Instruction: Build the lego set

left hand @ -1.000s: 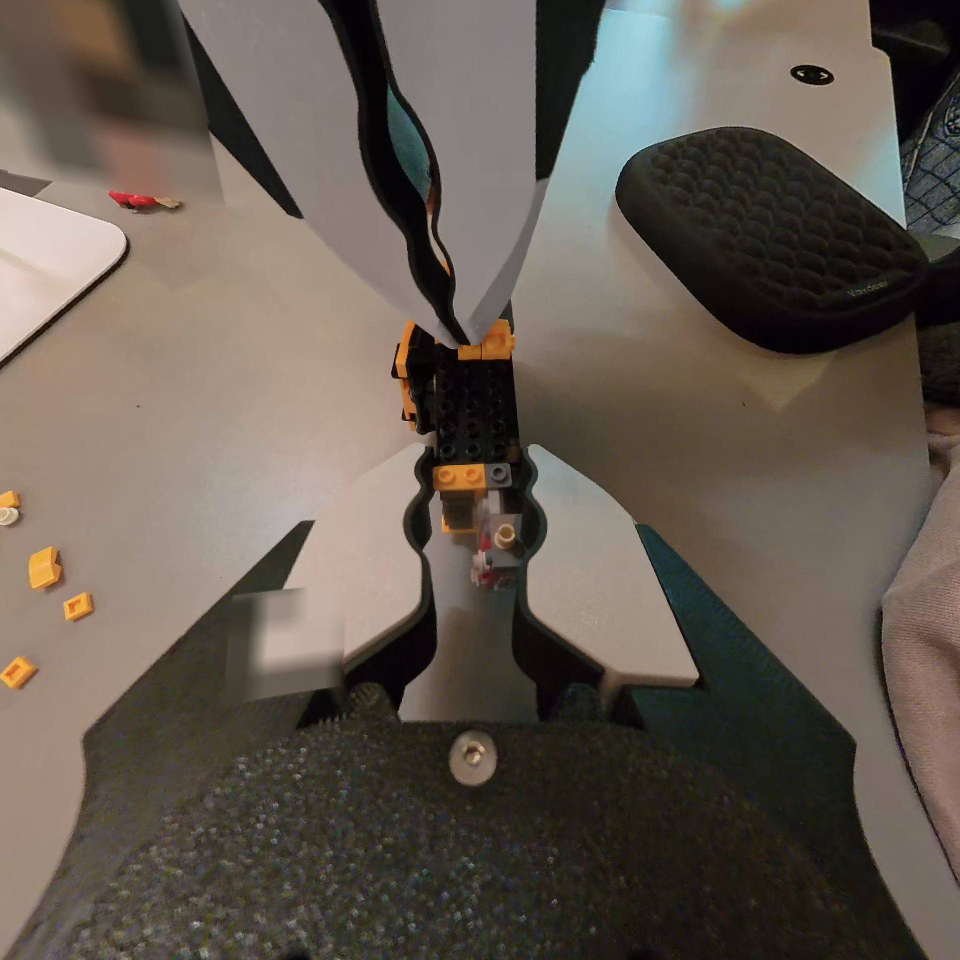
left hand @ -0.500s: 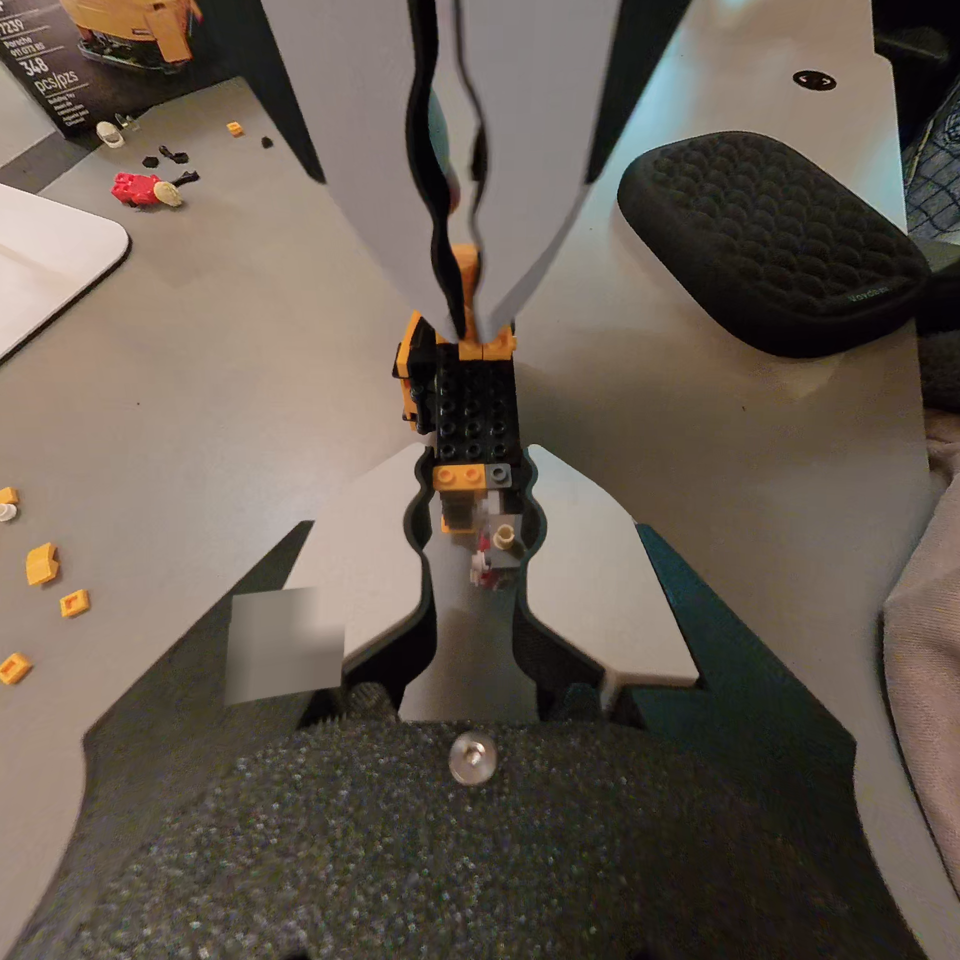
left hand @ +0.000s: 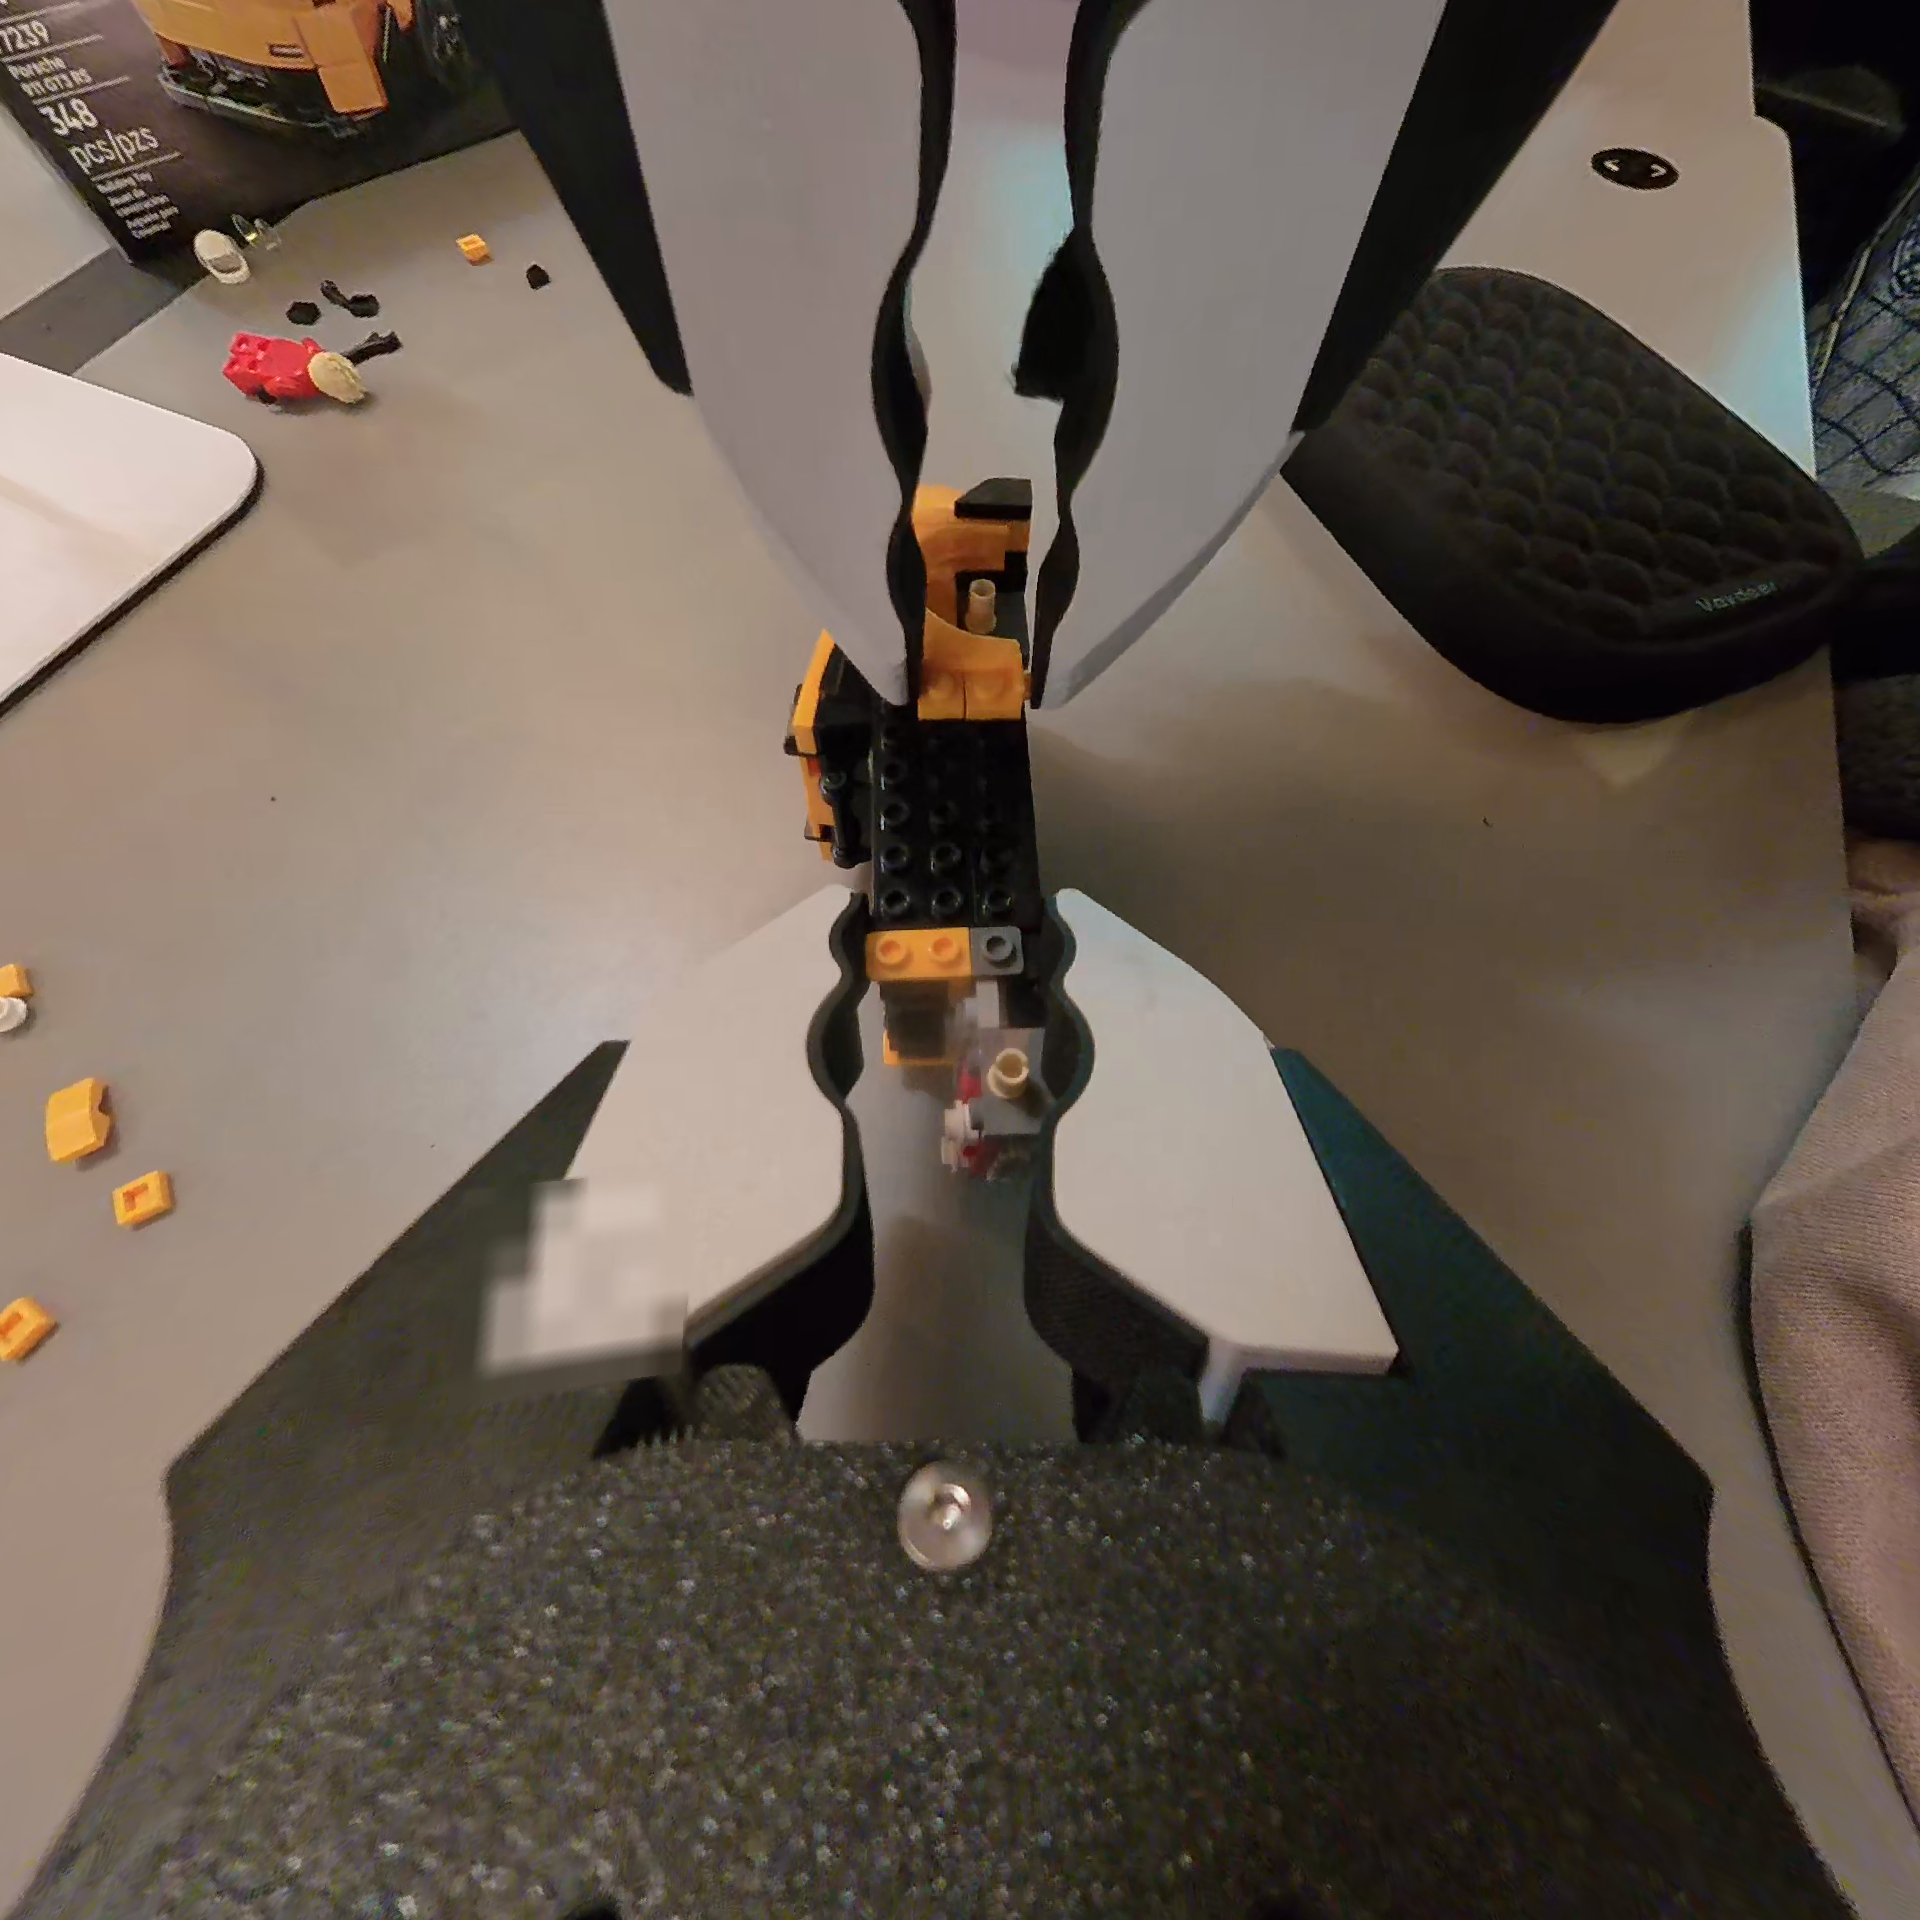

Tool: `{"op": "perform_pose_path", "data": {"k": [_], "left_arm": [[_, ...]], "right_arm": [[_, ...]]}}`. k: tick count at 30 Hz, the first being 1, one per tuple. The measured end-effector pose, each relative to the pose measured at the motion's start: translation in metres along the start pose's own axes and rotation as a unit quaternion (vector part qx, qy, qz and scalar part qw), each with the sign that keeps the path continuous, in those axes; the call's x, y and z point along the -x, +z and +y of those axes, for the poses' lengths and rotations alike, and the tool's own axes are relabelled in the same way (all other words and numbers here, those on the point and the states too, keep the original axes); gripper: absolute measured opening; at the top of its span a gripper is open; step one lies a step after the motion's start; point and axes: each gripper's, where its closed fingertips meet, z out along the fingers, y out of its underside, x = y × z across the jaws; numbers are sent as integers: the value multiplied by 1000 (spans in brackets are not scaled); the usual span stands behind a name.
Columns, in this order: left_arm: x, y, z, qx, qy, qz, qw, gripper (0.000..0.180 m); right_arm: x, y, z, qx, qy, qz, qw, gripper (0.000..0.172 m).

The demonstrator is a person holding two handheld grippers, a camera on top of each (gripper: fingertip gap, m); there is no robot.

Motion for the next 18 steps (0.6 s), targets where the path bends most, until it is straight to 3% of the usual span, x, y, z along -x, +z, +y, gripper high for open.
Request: {"op": "perform_pose_path", "data": {"k": [18], "left_arm": [[0, 0, 0, 0, 1, -4, 1000, 30]], "right_arm": [[1, 0, 0, 0, 44, 36, 998, 18]]}}
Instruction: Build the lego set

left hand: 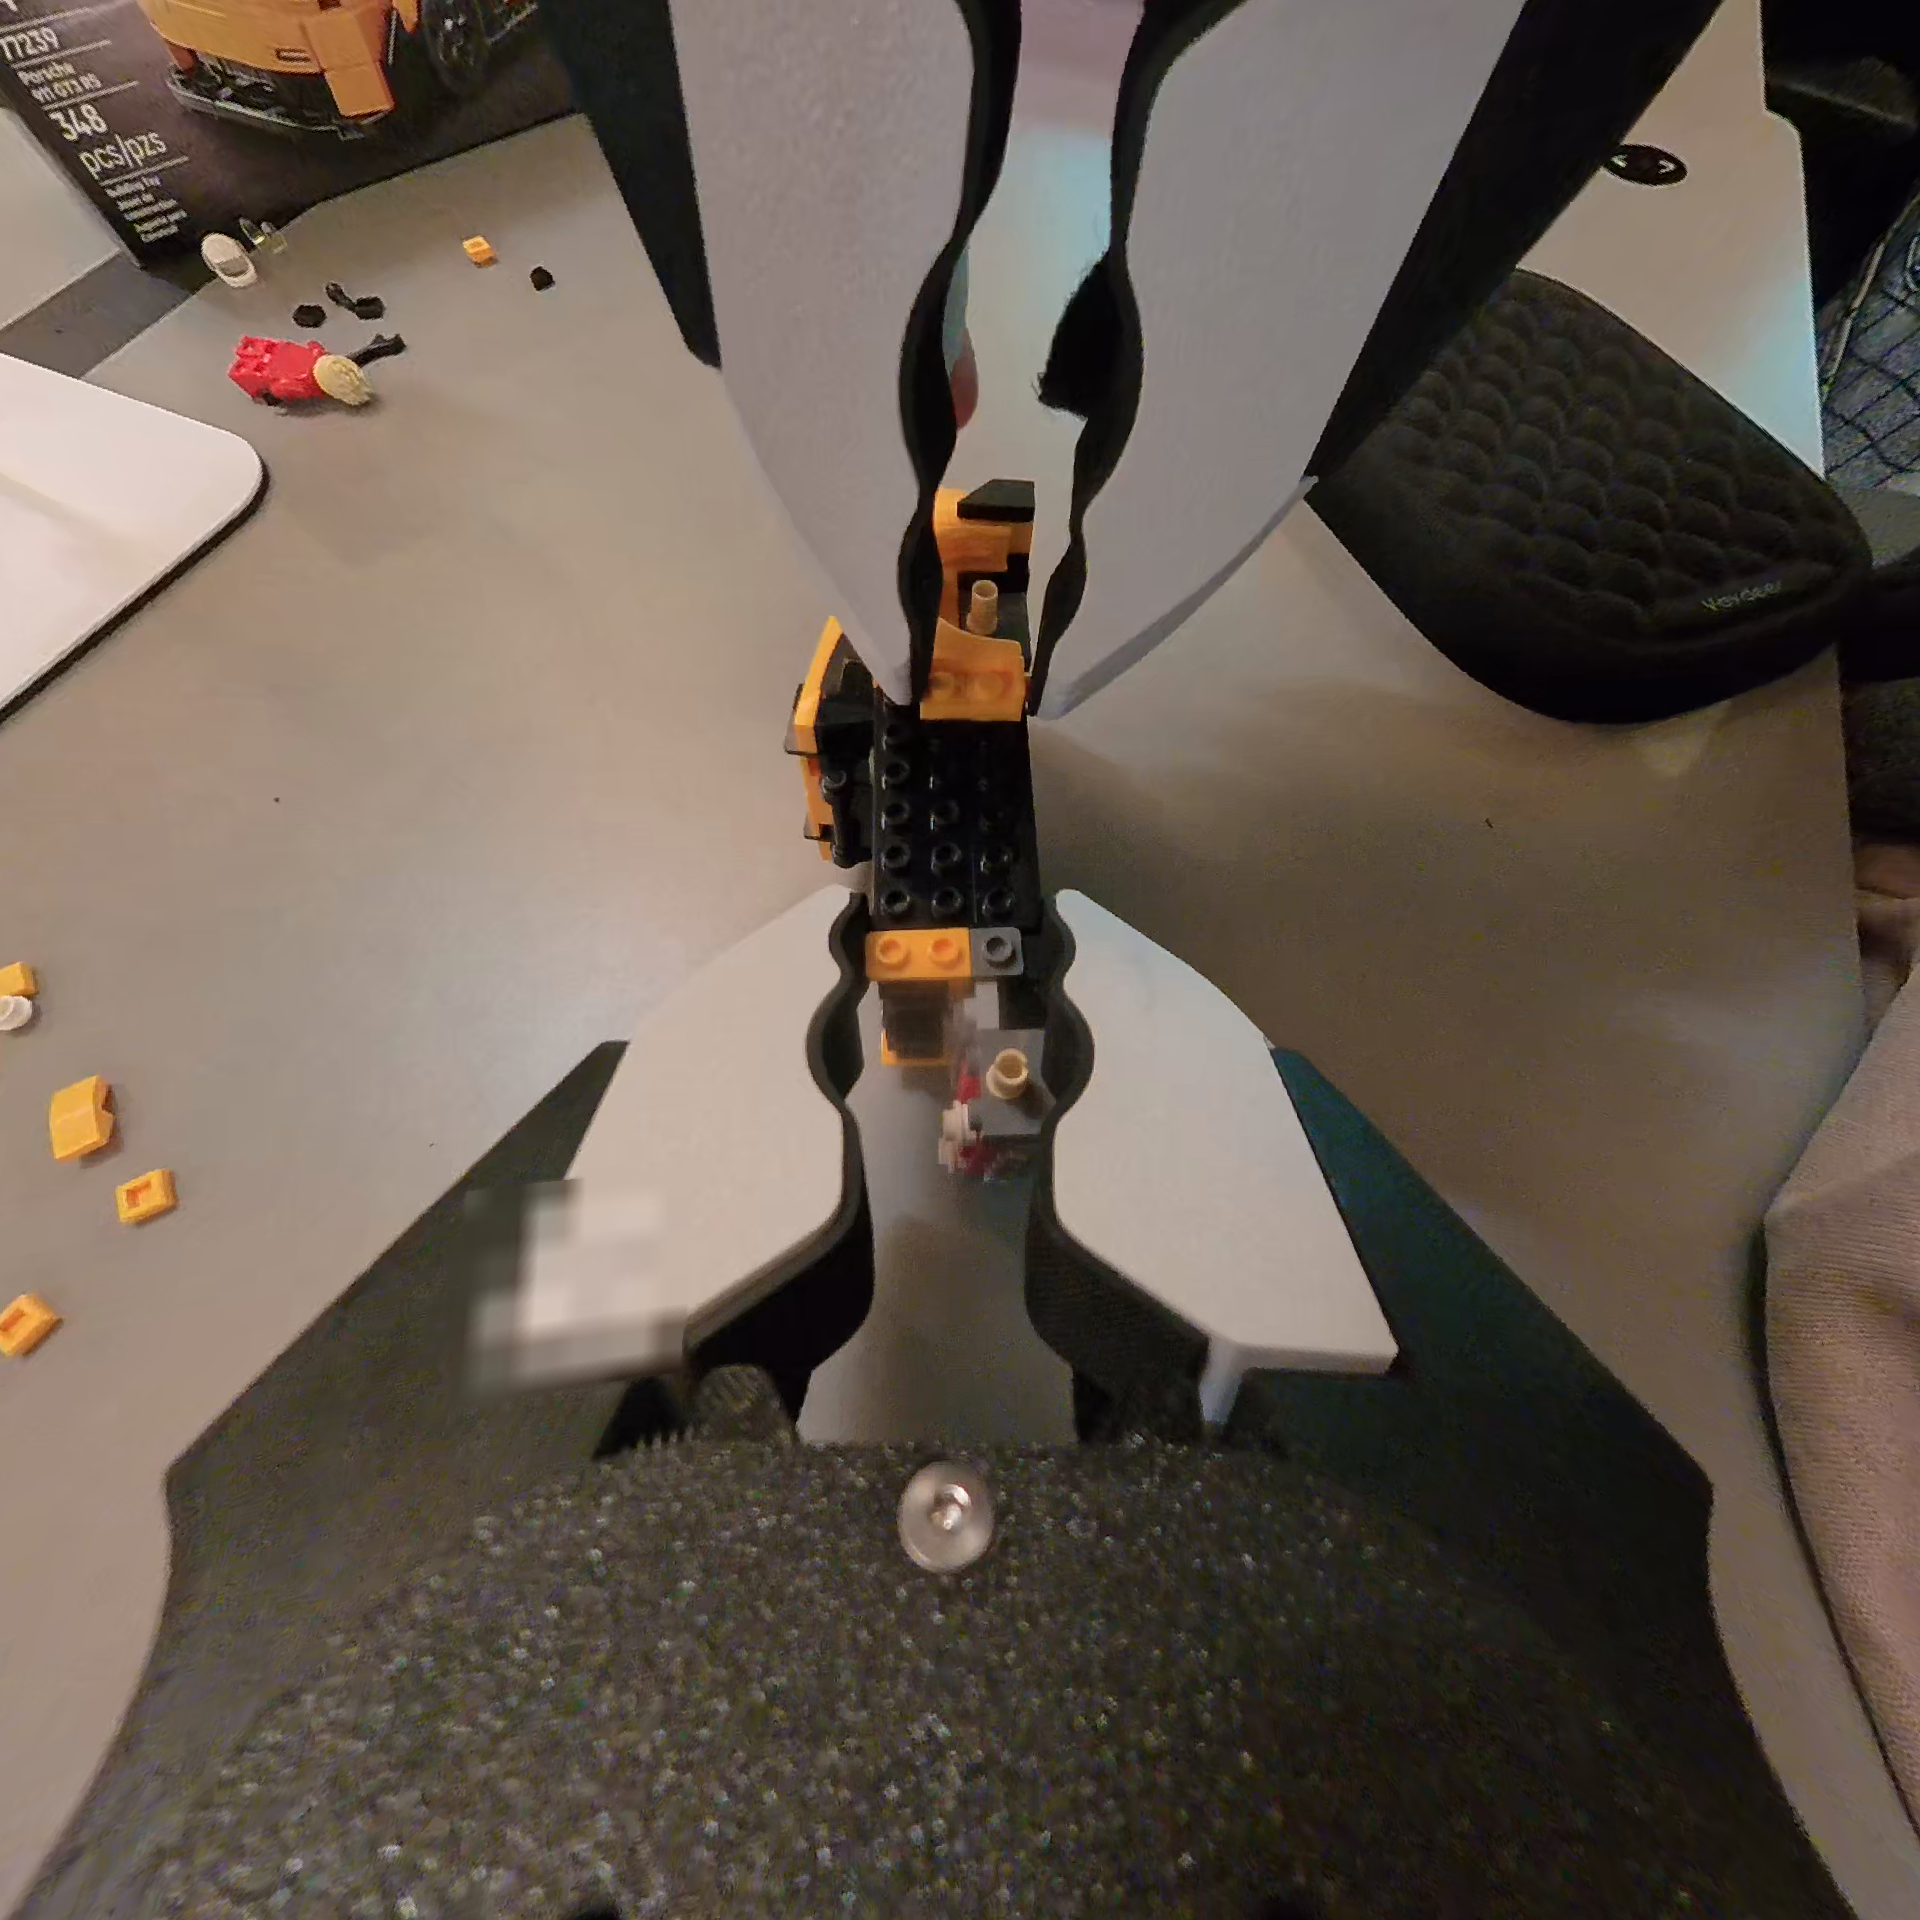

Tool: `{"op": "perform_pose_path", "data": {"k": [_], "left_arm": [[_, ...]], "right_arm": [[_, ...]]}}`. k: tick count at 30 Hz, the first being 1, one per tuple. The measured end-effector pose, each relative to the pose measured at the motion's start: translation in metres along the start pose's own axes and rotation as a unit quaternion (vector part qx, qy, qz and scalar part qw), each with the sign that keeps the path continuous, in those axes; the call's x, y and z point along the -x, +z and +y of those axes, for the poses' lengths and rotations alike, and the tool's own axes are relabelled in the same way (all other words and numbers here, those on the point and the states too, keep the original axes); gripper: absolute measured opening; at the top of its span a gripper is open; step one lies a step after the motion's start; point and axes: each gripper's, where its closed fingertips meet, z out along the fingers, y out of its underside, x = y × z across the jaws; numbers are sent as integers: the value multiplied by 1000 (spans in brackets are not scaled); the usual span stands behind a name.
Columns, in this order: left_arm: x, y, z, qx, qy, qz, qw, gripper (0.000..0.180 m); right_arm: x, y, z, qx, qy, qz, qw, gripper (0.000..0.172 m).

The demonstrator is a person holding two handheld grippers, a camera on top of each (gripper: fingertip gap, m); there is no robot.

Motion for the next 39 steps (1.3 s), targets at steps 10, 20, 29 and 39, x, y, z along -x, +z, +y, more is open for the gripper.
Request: {"op": "perform_pose_path", "data": {"k": [10, 20, 29, 39], "left_arm": [[0, 0, 0, -1, -1, 2, 1000, 31], [-1, 0, 0, -1, 2, 3, 1000, 31], [-1, 0, -1, -2, -2, 5, 1000, 31], [-1, 0, 0, -1, -3, 6, 1000, 31]], "right_arm": [[1, -4, -2, -21, -19, -15, 999, 18], [2, -3, -1, -21, -20, -22, 999, 17], [1, 3, -7, -28, -43, -11, 999, 40], [-2, 9, -7, -37, -61, 13, 997, 28]]}}
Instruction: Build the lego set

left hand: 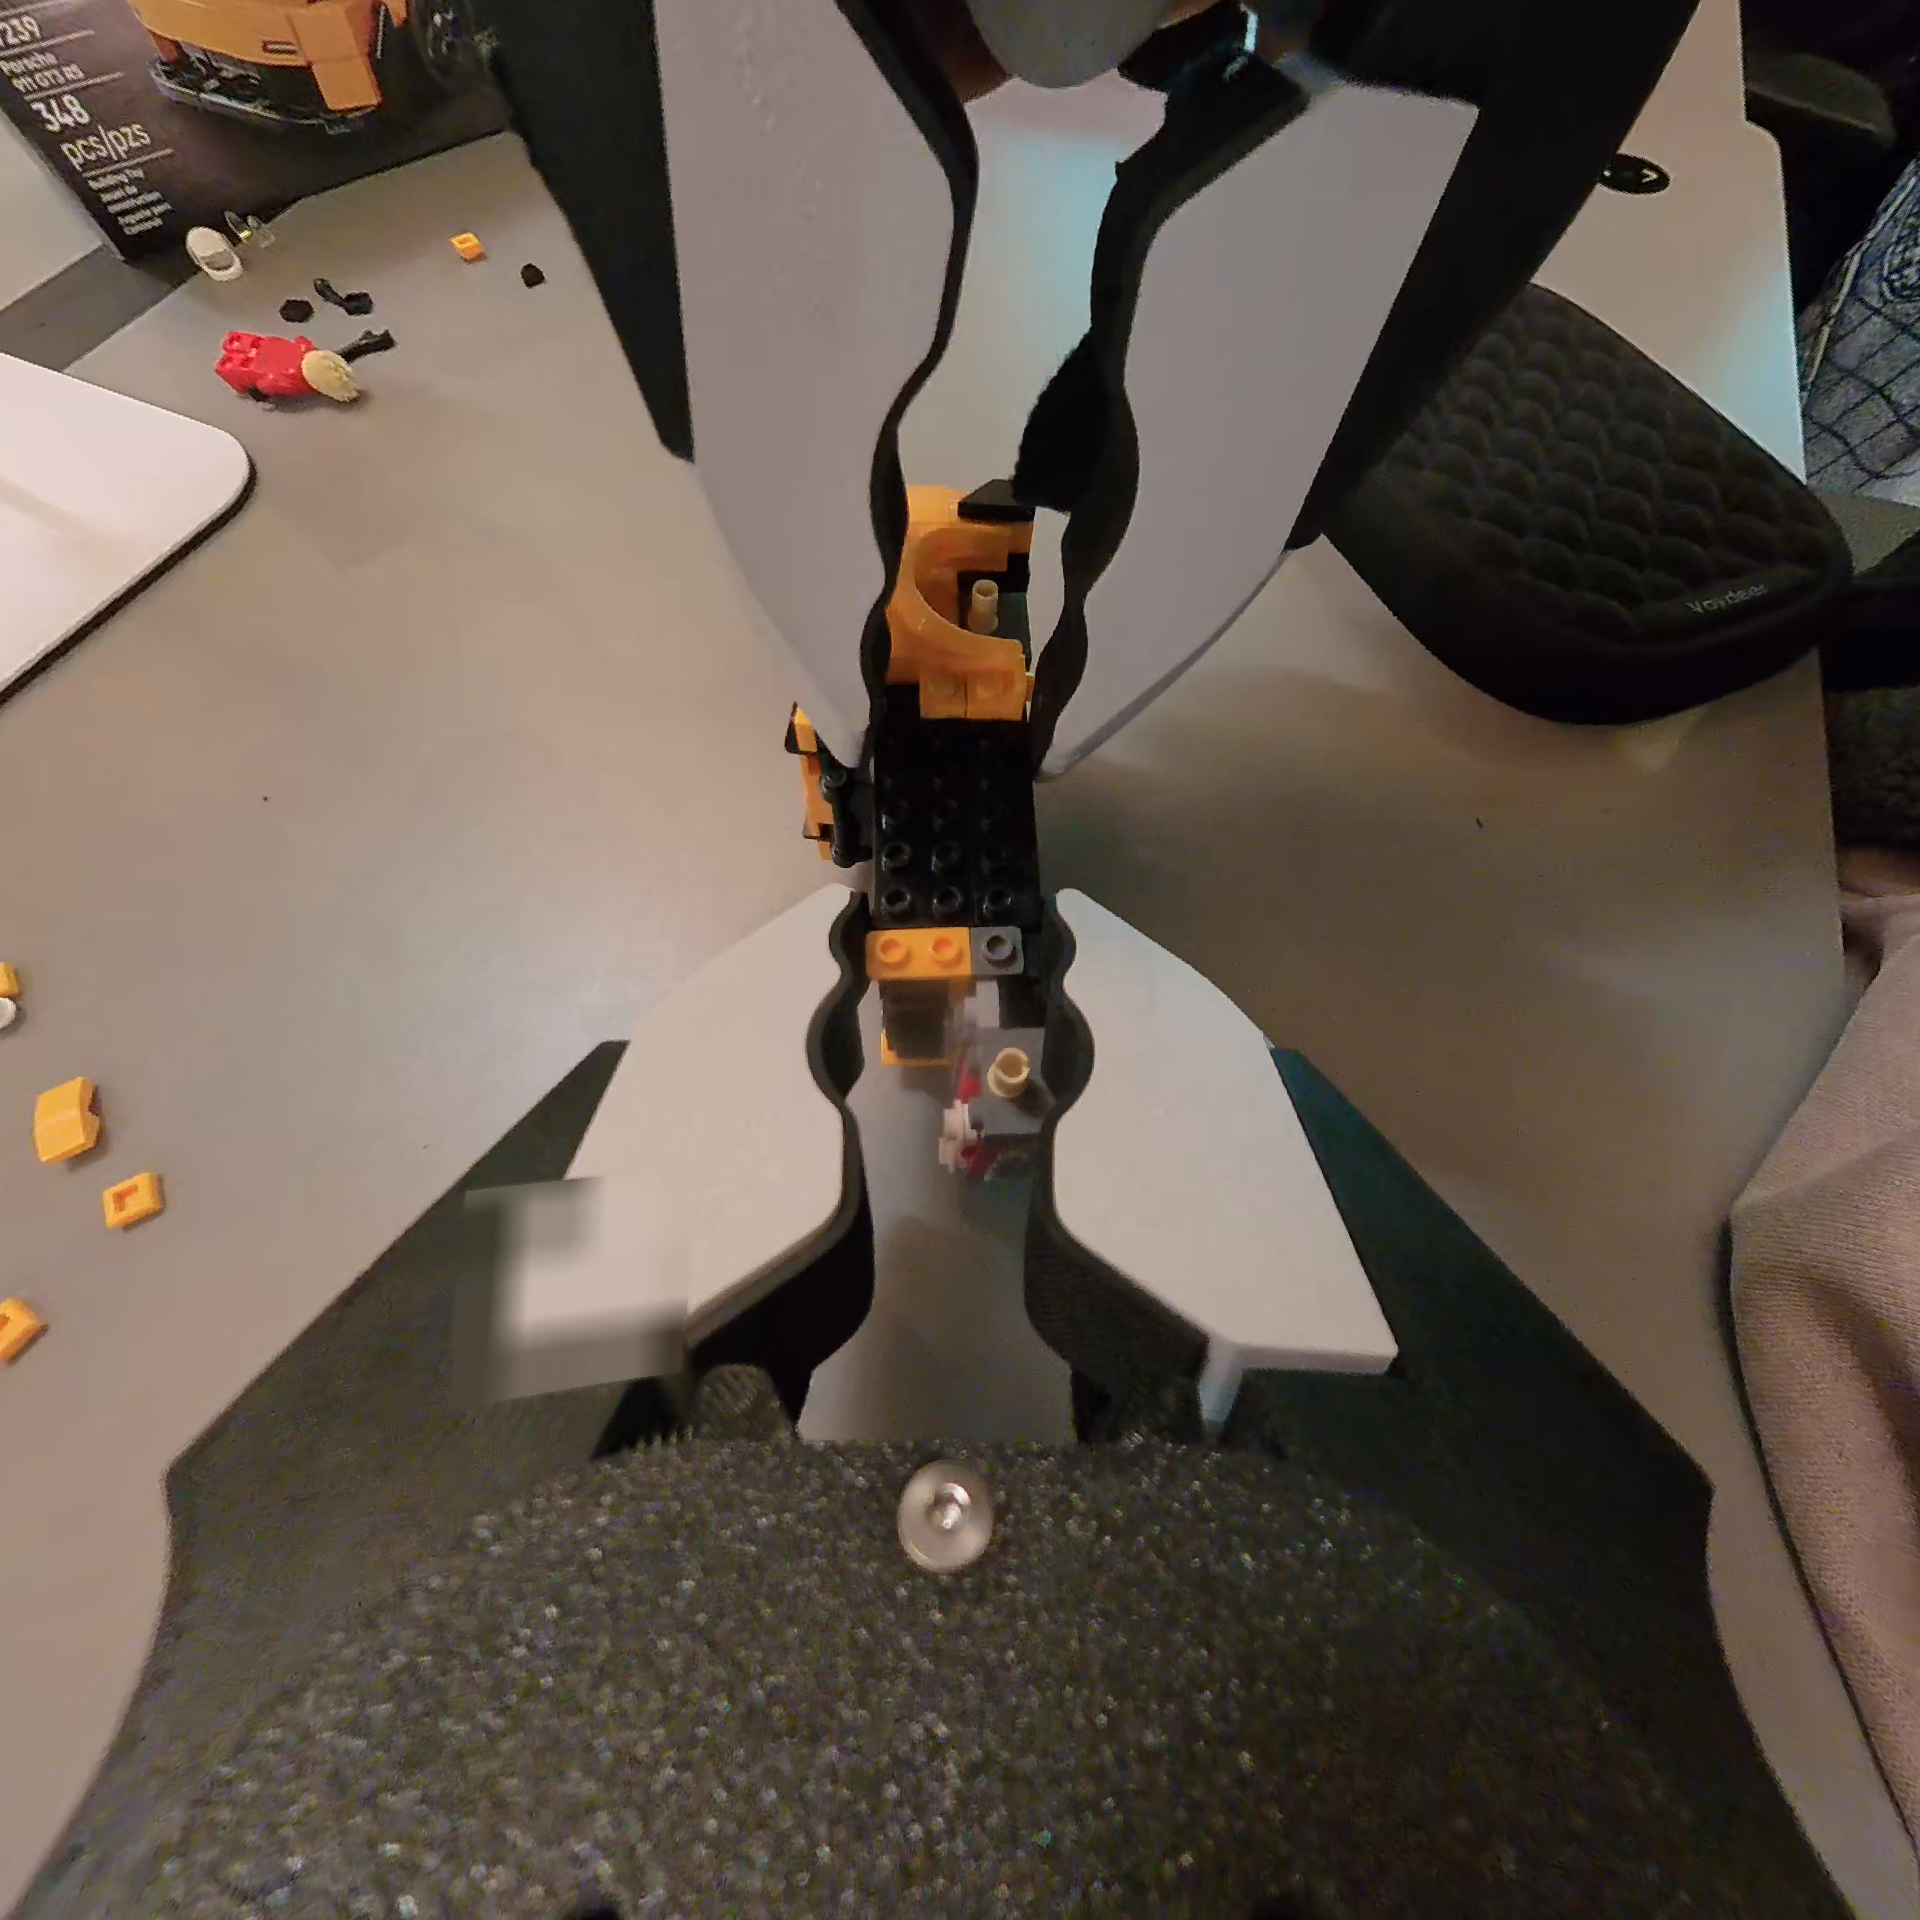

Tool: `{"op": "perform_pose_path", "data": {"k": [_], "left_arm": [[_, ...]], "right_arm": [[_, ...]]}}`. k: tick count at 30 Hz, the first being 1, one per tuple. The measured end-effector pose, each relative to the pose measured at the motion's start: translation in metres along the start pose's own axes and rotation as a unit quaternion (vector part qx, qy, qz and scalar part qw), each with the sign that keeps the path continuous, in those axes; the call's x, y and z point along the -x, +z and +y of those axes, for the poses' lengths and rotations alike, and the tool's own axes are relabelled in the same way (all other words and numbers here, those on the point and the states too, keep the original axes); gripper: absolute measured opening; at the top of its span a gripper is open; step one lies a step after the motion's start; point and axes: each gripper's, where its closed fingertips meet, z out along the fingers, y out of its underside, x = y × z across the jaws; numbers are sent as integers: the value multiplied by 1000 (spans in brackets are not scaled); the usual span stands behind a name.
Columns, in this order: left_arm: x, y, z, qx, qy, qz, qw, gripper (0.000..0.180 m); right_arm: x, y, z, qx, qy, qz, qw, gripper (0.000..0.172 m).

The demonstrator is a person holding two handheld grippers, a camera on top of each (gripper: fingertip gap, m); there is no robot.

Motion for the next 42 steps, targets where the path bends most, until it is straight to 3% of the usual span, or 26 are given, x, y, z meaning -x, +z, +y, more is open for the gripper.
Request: {"op": "perform_pose_path", "data": {"k": [12, 13, 17, 21, 27, 36, 42], "left_arm": [[-2, 0, 0, 0, 4, 2, 1000, 31], [-2, 0, 0, -2, 6, 2, 1000, 31], [-2, 0, -1, -6, 11, 3, 1000, 31], [1, 0, 1, -3, 23, -4, 1000, 38], [-4, 0, 1, -3, 23, 22, 999, 36], [-3, 1, -2, -27, 92, 35, 995, 31], [6, -5, 1, -37, 154, 21, 987, 31]], "right_arm": [[1, -1, -1, -3, 6, 19, 1000, 28], [1, -4, -2, -7, 7, 21, 1000, 34], [-5, -32, -12, -78, 41, 53, 995, 43], [-5, -46, 11, -127, 99, 100, 982, 44], [0, -40, 47, -262, 211, 165, 927, 42], [-35, -62, 56, -491, 285, 257, 782, 38], [-13, -52, 43, -509, 261, 197, 796, 38]]}}
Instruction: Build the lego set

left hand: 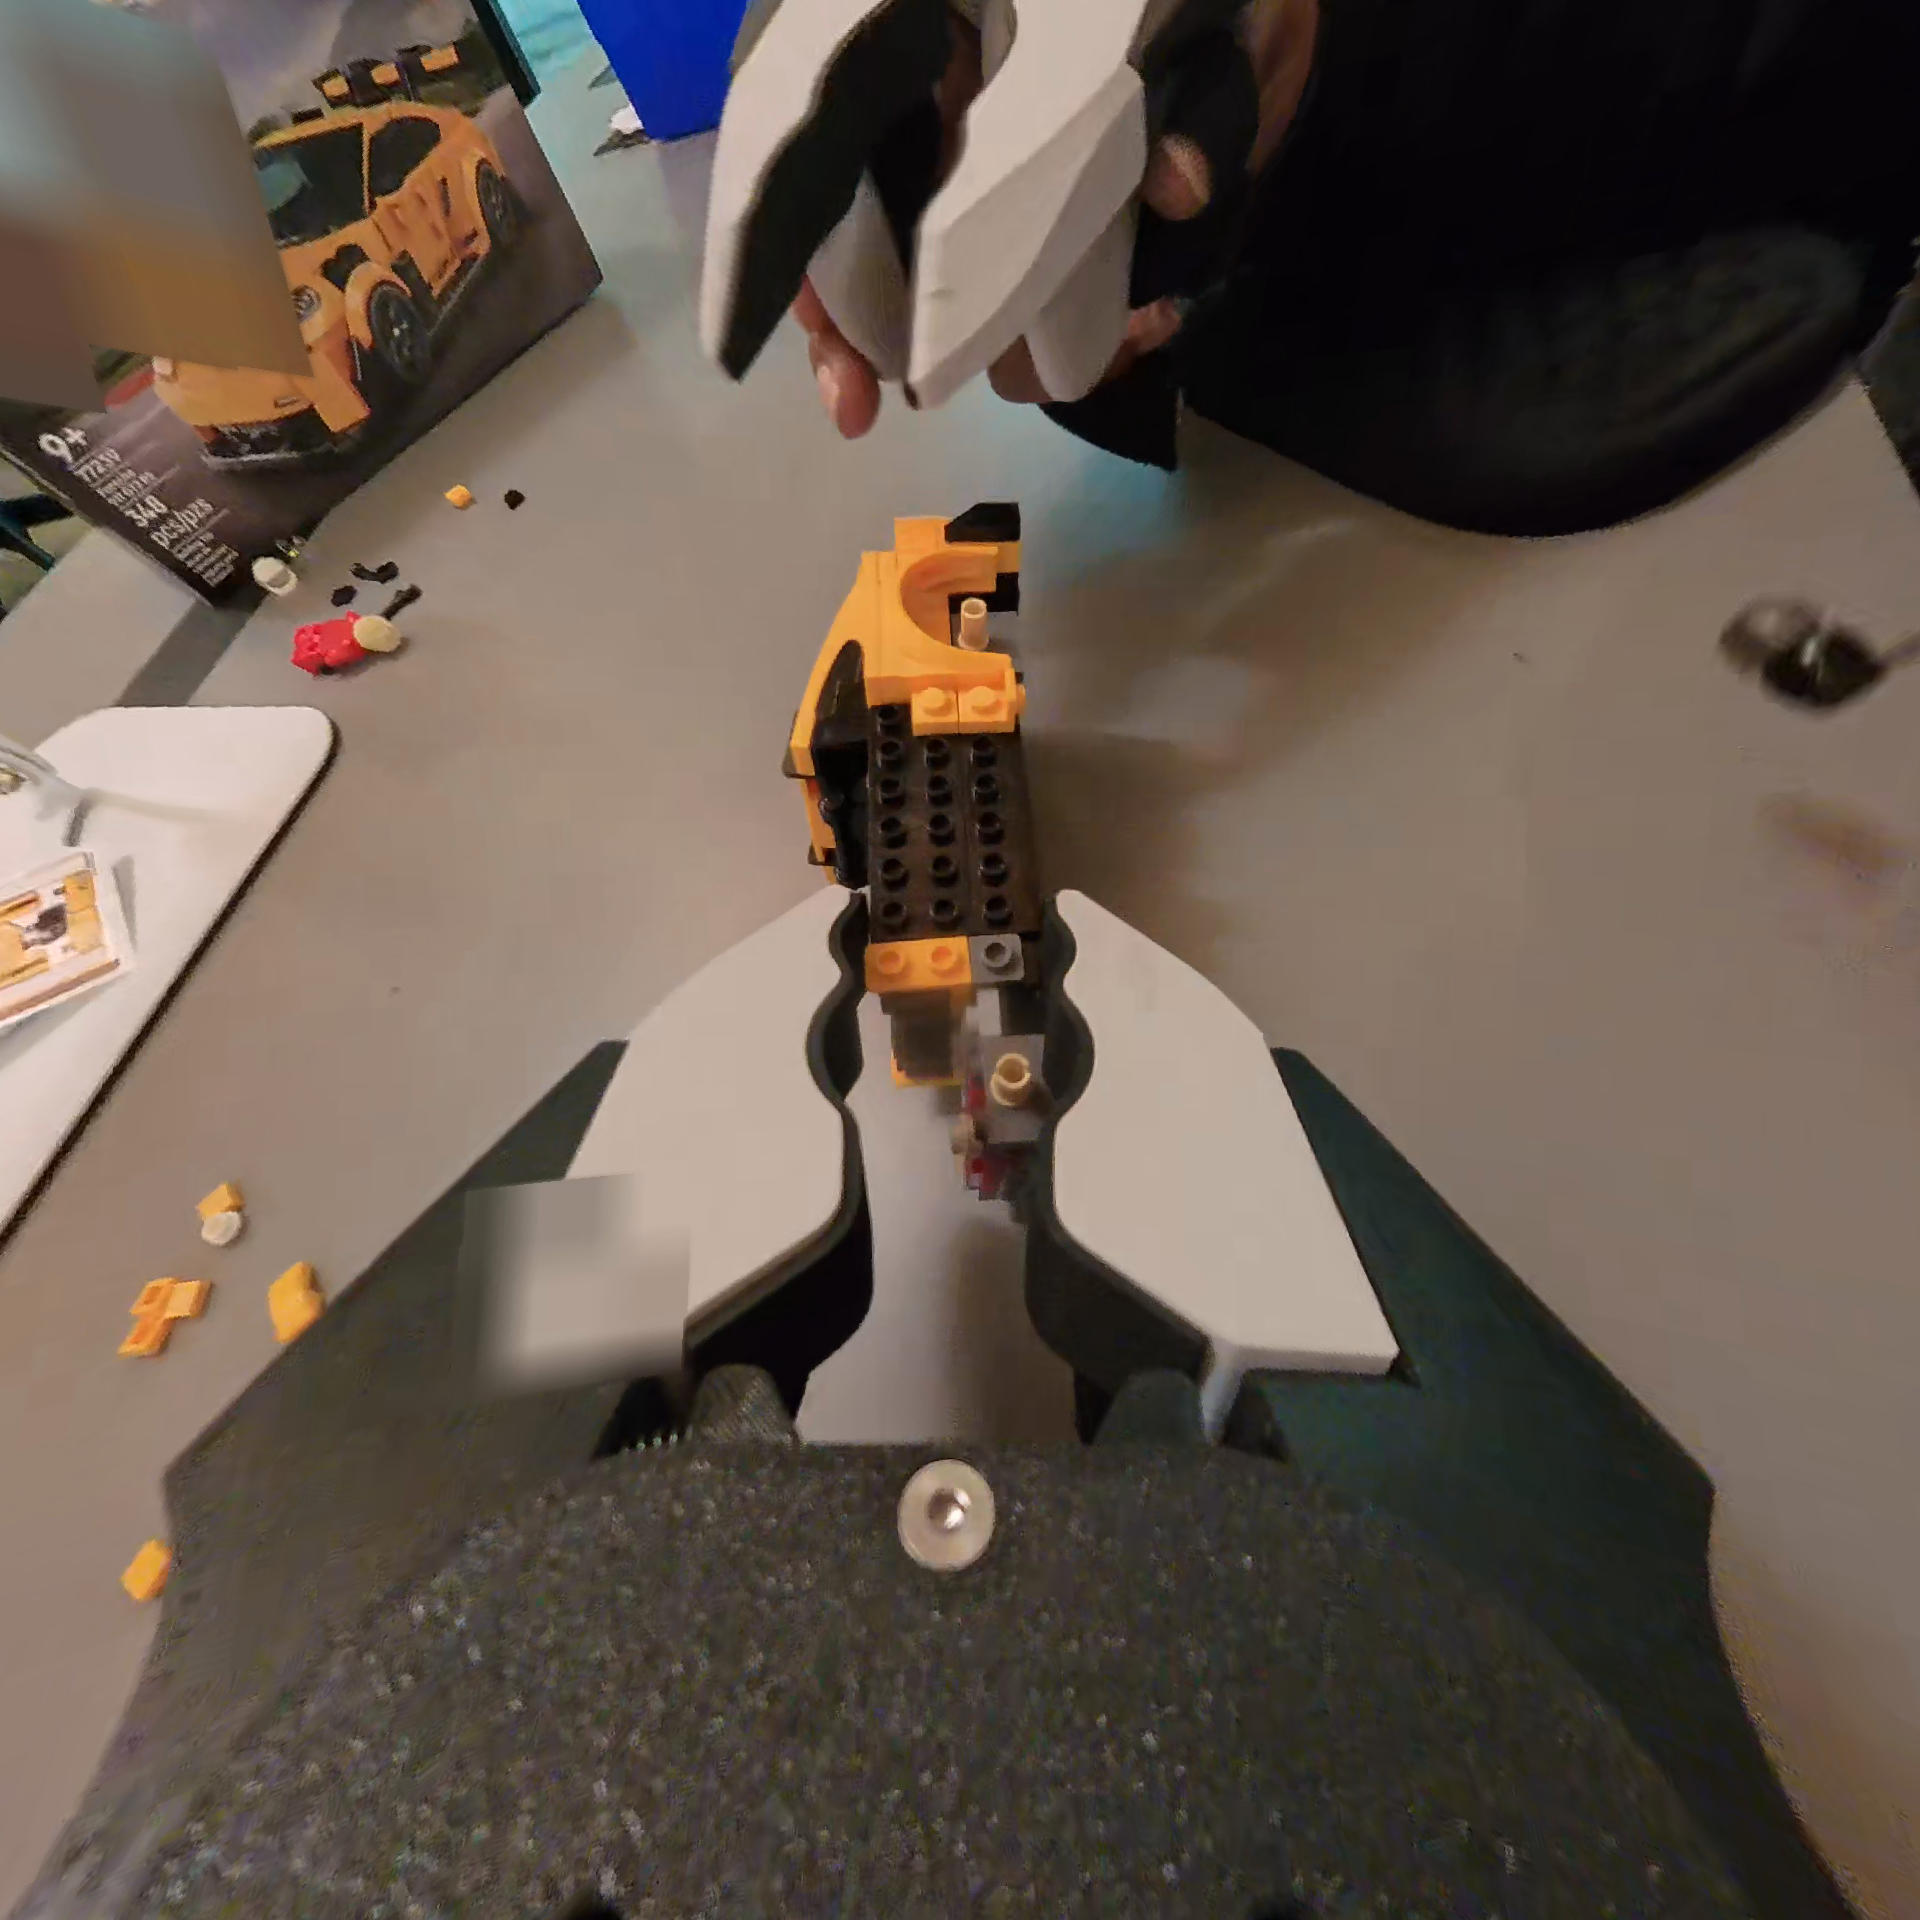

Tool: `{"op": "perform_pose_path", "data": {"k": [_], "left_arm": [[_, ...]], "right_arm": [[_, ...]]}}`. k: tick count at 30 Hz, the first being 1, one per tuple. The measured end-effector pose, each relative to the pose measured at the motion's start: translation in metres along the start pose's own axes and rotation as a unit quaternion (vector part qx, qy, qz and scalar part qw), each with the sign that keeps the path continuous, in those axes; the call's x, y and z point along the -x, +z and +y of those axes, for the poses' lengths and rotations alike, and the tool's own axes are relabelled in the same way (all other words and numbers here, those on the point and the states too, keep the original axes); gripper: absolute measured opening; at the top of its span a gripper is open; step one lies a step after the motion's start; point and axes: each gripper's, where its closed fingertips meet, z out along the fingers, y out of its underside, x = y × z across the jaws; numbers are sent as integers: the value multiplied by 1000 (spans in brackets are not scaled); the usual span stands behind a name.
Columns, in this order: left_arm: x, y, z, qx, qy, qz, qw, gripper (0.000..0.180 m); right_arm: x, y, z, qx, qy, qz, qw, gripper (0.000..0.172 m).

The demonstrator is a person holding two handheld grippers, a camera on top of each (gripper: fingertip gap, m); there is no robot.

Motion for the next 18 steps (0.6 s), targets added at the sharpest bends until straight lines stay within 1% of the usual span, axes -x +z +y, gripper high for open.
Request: {"op": "perform_pose_path", "data": {"k": [3, 5, 9, 12, 15, 16, 18], "left_arm": [[5, -1, 2, -1, 8, -11, 1000, 31], [9, -1, 3, -1, 20, -25, 999, 31], [16, 0, 6, 18, 82, -71, 994, 31], [19, 1, 9, 34, 130, -98, 986, 31], [20, 1, 9, 35, 126, -99, 986, 31], [18, 1, 9, 30, 115, -91, 989, 31], [13, 1, 7, 13, 66, -57, 996, 36]], "right_arm": [[11, 6, 6, 19, -22, -11, 1000, 38], [14, 11, 17, 45, -29, -14, 998, 38], [12, 17, 32, 81, -41, -3, 996, 41], [7, 18, 36, 90, -52, 15, 994, 36], [7, 18, 35, 92, -96, 33, 991, 34], [8, 18, 35, 95, -117, 37, 988, 33], [9, 17, 37, 105, -170, 45, 979, 32]]}}
